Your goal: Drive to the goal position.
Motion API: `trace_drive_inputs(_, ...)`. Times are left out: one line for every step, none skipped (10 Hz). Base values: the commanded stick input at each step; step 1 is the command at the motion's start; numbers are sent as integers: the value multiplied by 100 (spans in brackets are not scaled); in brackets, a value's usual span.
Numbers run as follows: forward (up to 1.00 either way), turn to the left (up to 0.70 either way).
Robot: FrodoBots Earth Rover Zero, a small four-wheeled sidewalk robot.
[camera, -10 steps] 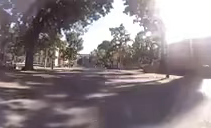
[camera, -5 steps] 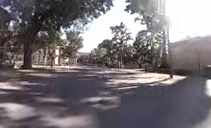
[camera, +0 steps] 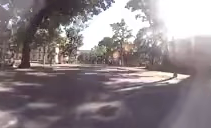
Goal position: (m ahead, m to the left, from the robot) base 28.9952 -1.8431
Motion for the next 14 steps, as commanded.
trace_drive_inputs(70,0)
trace_drive_inputs(70,0)
trace_drive_inputs(70,0)
trace_drive_inputs(70,0)
trace_drive_inputs(70,0)
trace_drive_inputs(70,0)
trace_drive_inputs(70,0)
trace_drive_inputs(70,0)
trace_drive_inputs(70,0)
trace_drive_inputs(70,0)
trace_drive_inputs(70,1)
trace_drive_inputs(70,3)
trace_drive_inputs(70,14)
trace_drive_inputs(70,7)
